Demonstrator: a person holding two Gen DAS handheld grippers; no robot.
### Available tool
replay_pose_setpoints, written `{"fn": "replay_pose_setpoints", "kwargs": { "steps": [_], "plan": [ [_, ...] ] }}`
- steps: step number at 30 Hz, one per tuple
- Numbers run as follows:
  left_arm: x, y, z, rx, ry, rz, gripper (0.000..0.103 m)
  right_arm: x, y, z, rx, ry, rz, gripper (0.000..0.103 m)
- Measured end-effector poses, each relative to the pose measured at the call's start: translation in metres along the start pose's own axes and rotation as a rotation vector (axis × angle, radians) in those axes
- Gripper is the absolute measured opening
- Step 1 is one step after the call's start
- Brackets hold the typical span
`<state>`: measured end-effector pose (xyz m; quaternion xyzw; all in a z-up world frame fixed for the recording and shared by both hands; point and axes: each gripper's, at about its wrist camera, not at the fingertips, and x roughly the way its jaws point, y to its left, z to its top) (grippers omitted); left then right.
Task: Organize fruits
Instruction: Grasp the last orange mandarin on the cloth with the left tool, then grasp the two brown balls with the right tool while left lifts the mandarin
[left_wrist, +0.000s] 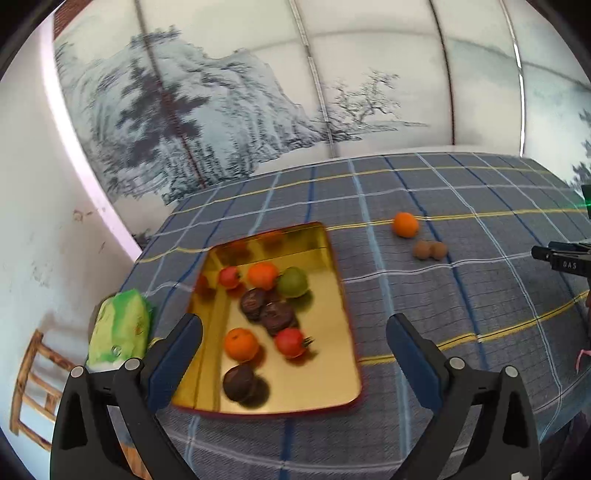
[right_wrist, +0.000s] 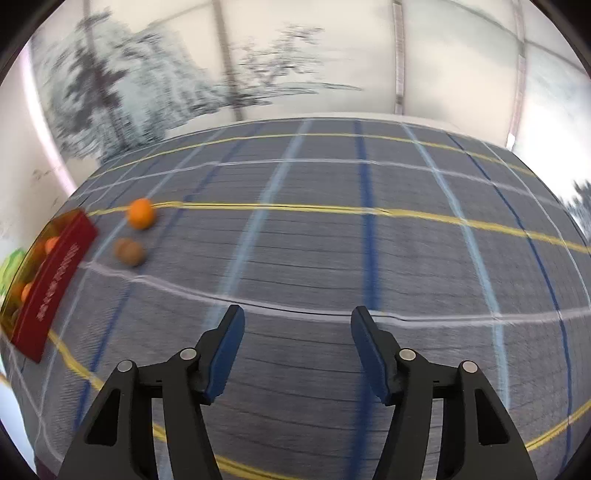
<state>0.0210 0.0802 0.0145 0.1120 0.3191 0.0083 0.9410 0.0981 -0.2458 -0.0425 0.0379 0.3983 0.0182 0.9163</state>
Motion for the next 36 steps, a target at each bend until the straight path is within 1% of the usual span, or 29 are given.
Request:
{"fn": "replay_pose_setpoints", "kwargs": {
  "steps": [3,5,6,8,11,14,17,21,22,23,24,25,27,30,31,32,33,34,36],
  "plan": [
    [0.008,-0.019,0.011,0.035,0.009,-0.02,0.099,0.001,-0.015,0.0,0.038,-0.005,0.0,0.063],
    [0.013,-0.03,0.017,0.053,0.016,-0.03,0.099,0.0,-0.019,0.001,0.044,-0.021,0.003,0.067],
    [0.016,-0.035,0.02,0.06,0.019,-0.037,0.099,0.0,-0.018,0.001,0.043,-0.024,0.0,0.07],
    [0.024,-0.045,0.028,0.072,0.03,-0.068,0.099,0.003,-0.013,-0.001,0.022,-0.021,-0.012,0.071],
    [0.042,-0.06,0.046,0.088,0.055,-0.122,0.099,0.002,-0.001,-0.002,-0.036,-0.029,0.004,0.073],
    [0.06,-0.068,0.065,0.09,0.074,-0.166,0.099,-0.001,-0.005,-0.003,-0.011,-0.043,0.031,0.075],
    [0.091,-0.077,0.094,0.054,0.111,-0.235,0.099,0.0,-0.004,-0.003,-0.014,-0.041,0.046,0.075],
    [0.136,-0.095,0.115,0.064,0.167,-0.262,0.096,-0.002,-0.002,-0.005,-0.034,-0.047,0.071,0.075],
    [0.152,-0.1,0.119,0.06,0.2,-0.275,0.094,-0.002,-0.002,-0.005,-0.032,-0.05,0.078,0.075],
    [0.16,-0.102,0.12,0.056,0.217,-0.284,0.092,-0.003,-0.002,-0.005,-0.028,-0.057,0.085,0.075],
    [0.17,-0.106,0.122,0.052,0.237,-0.296,0.092,-0.003,-0.003,-0.005,-0.028,-0.059,0.09,0.075],
    [0.18,-0.108,0.123,0.047,0.253,-0.298,0.092,-0.004,-0.002,-0.005,-0.031,-0.062,0.097,0.076],
    [0.198,-0.112,0.124,0.032,0.282,-0.275,0.091,-0.004,-0.002,-0.005,-0.038,-0.062,0.107,0.076],
    [0.223,-0.118,0.122,0.026,0.328,-0.27,0.08,-0.003,-0.001,-0.004,-0.046,-0.064,0.121,0.076],
    [0.228,-0.12,0.121,0.029,0.338,-0.264,0.067,-0.003,-0.001,-0.004,-0.045,-0.066,0.125,0.076],
    [0.234,-0.122,0.119,0.023,0.356,-0.284,0.042,-0.003,-0.002,-0.003,-0.043,-0.067,0.127,0.076],
    [0.238,-0.121,0.116,0.009,0.371,-0.311,0.036,-0.003,-0.002,-0.003,-0.041,-0.065,0.128,0.076],
    [0.238,-0.12,0.116,-0.006,0.354,-0.314,0.035,-0.003,-0.002,-0.004,-0.042,-0.065,0.129,0.076],
    [0.238,-0.12,0.116,-0.019,0.35,-0.314,0.034,-0.003,-0.002,-0.004,-0.043,-0.063,0.128,0.076]
  ]
}}
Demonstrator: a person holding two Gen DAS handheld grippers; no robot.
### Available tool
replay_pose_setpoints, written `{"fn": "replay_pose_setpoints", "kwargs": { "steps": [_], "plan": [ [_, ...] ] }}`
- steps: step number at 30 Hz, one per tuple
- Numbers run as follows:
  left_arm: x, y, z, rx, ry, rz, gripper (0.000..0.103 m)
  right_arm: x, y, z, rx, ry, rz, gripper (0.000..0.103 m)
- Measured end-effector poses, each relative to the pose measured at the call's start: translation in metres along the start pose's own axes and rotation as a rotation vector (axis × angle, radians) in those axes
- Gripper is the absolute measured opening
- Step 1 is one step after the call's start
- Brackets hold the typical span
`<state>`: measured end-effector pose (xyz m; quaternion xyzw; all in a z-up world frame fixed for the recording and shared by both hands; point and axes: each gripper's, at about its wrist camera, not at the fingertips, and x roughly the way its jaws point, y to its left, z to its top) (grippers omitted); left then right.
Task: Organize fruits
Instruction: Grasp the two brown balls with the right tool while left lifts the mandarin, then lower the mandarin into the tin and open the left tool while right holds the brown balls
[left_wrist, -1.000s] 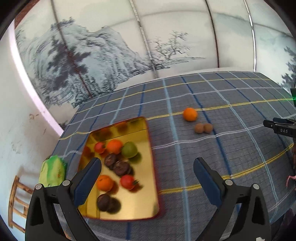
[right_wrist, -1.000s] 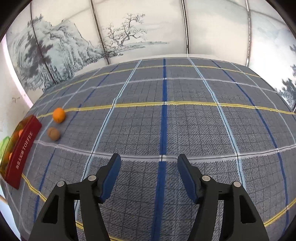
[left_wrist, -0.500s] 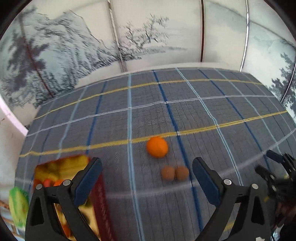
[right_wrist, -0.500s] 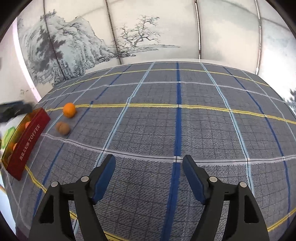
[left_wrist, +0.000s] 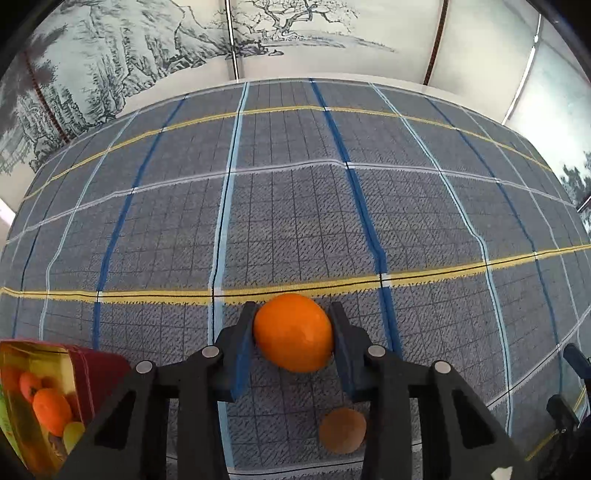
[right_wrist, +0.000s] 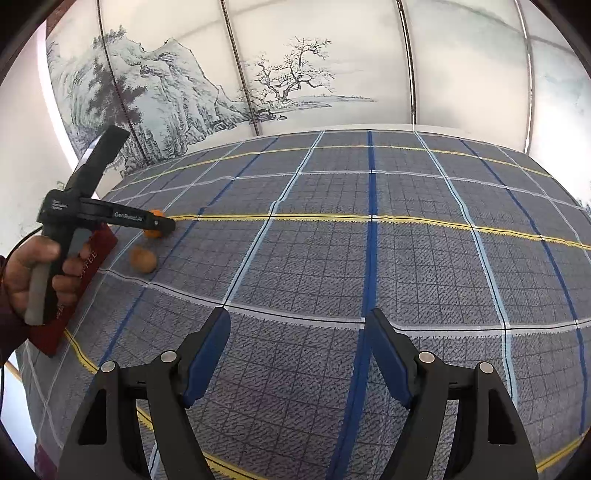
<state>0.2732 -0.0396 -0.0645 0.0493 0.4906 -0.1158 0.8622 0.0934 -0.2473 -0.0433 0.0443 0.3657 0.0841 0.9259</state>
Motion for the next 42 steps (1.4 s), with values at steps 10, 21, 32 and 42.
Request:
{"fn": "replay_pose_setpoints", "kwargs": {
  "steps": [10,21,32,42],
  "plan": [
    [-0.091,0.003,-0.038,-0.045,-0.136,-0.056,0.034,0.008,0.023,0.01,-0.082,0.069,0.125,0.076],
    [-0.158,0.035,-0.083,-0.133,-0.197,-0.071,0.035,0.075,0.142,0.052,-0.449,0.106,0.337,0.076],
    [-0.188,0.083,-0.12,-0.202,-0.229,0.0,0.035,0.098,0.165,0.051,-0.481,0.158,0.254,0.026],
    [-0.2,0.13,-0.169,-0.257,-0.212,0.079,0.035,0.05,0.119,0.022,-0.215,0.084,0.119,0.026]
  ]
}}
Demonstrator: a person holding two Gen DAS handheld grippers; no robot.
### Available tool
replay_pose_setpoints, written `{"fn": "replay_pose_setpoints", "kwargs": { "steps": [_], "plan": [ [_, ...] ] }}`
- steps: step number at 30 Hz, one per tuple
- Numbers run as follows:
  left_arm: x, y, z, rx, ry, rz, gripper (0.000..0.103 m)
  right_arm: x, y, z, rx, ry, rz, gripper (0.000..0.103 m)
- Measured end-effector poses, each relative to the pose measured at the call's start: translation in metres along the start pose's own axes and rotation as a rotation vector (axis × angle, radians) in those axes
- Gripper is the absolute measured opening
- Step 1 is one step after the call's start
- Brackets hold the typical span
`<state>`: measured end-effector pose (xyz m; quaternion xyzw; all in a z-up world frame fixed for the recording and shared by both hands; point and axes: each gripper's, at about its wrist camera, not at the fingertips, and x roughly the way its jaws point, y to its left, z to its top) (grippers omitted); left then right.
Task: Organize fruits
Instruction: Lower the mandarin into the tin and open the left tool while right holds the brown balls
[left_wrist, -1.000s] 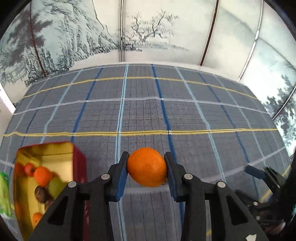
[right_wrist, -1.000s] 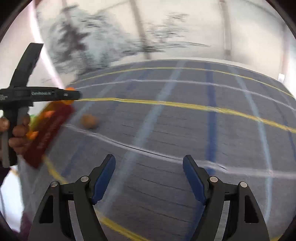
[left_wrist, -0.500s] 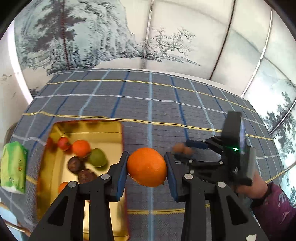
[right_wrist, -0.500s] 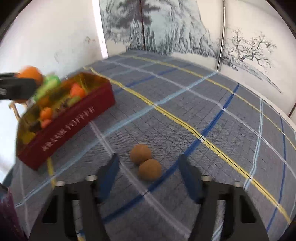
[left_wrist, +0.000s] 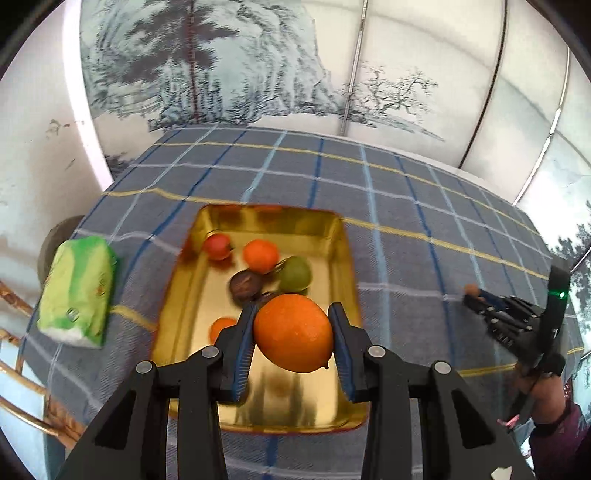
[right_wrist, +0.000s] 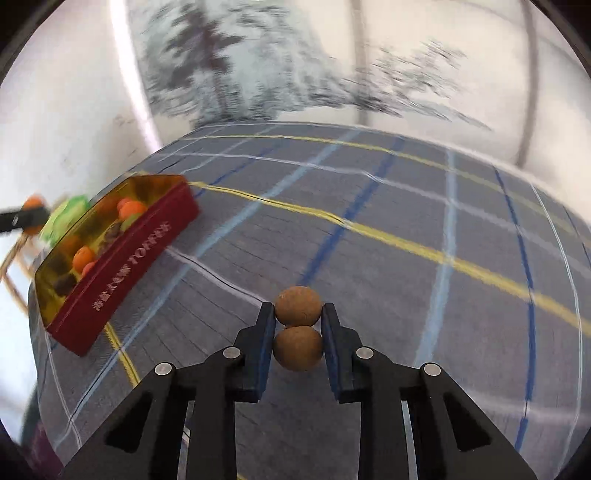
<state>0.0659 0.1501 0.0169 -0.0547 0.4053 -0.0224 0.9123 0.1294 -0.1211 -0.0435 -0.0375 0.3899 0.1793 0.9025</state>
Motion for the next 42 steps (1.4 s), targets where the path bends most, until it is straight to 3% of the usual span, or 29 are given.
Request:
{"fn": "replay_pose_setpoints", "kwargs": {
  "steps": [7,20,35,42],
  "plan": [
    [0.0,0.015,-0.022,0.005,0.011,0.005,0.035,0.004,-0.006,-0.004,0.038,0.033,-0.073,0.026],
    [0.009,0.019,-0.034,0.009,0.009,-0.039,0.035,0.009,-0.001,-0.004,0.021,0.052,-0.1,0.026],
    [0.046,0.045,0.013,0.05,-0.044,0.061,0.032,0.01,-0.001,-0.004,0.018,0.053,-0.106,0.027],
    [0.071,0.06,0.026,0.021,-0.007,0.092,0.032,0.01,-0.002,-0.004,0.018,0.052,-0.103,0.027]
  ]
}}
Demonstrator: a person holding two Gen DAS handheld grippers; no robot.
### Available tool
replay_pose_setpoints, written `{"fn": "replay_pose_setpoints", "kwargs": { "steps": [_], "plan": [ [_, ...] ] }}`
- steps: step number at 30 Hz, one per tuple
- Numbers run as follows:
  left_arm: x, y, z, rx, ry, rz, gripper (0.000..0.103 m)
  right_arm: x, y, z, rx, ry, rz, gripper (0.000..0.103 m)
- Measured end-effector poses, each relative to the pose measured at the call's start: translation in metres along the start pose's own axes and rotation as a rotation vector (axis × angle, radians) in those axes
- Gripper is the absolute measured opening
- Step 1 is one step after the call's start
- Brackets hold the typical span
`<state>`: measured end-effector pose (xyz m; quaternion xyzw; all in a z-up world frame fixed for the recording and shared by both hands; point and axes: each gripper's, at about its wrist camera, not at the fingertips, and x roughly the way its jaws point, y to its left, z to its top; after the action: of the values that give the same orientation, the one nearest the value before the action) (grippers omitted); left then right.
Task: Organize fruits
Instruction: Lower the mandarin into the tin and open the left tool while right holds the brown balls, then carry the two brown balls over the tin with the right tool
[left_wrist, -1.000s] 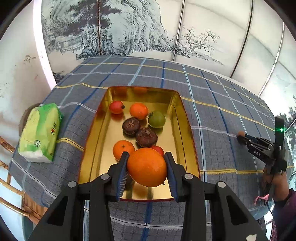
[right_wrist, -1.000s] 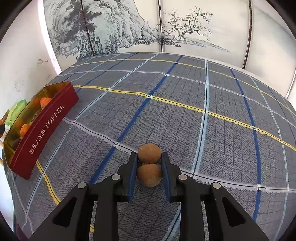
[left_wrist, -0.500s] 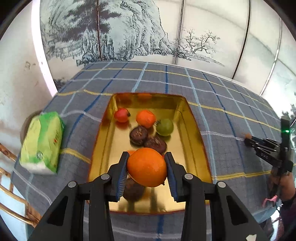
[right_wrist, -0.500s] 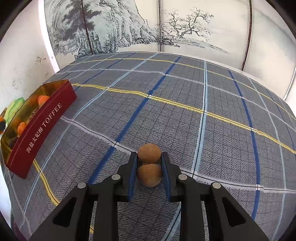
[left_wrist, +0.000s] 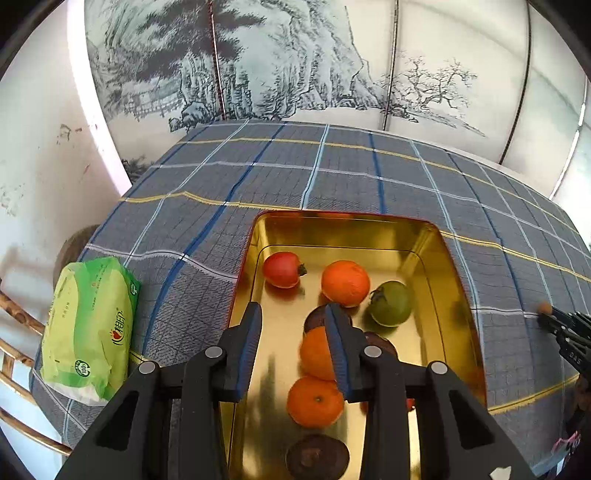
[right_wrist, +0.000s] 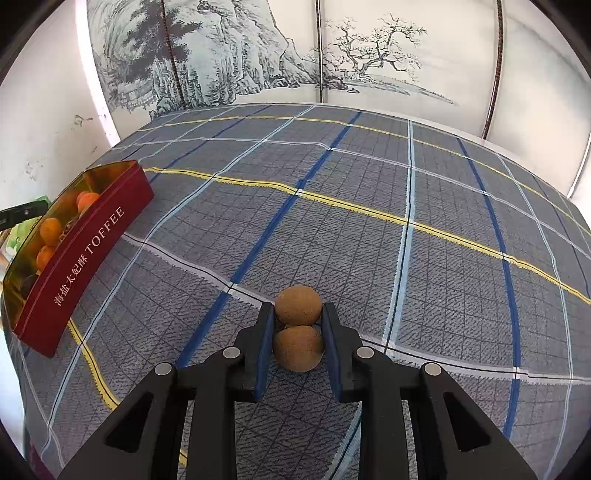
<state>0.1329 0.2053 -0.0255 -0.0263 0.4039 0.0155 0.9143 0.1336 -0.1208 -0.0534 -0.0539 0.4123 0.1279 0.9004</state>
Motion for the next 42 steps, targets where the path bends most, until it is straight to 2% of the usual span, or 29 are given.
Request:
{"fn": "replay_pose_setpoints", "kwargs": {
  "steps": [5,10,15,19,23,31,42],
  "plan": [
    [-0.007,0.003,-0.007,-0.023,-0.016,-0.002,0.032,0.0,0.001,0.0,-0.002,0.0,-0.002,0.027],
    [-0.029,-0.008,-0.021,-0.002,-0.059,0.014,0.033,0.0,0.003,-0.001,-0.006,0.0,-0.004,0.027],
    [-0.054,-0.019,-0.035,0.001,-0.101,0.028,0.045,0.0,0.003,-0.001,-0.009,0.0,-0.005,0.027],
    [-0.076,-0.027,-0.044,0.008,-0.144,0.077,0.058,0.0,0.008,-0.002,-0.029,0.001,-0.01,0.027],
    [-0.095,-0.03,-0.052,0.007,-0.184,0.111,0.063,-0.005,0.011,-0.007,-0.016,-0.003,0.006,0.027],
    [-0.112,-0.035,-0.064,0.028,-0.214,0.148,0.066,-0.024,0.022,-0.019,0.013,-0.022,0.048,0.027],
    [-0.125,-0.035,-0.075,0.031,-0.234,0.158,0.071,-0.073,0.052,-0.007,-0.008,-0.104,0.127,0.027]
  ]
}}
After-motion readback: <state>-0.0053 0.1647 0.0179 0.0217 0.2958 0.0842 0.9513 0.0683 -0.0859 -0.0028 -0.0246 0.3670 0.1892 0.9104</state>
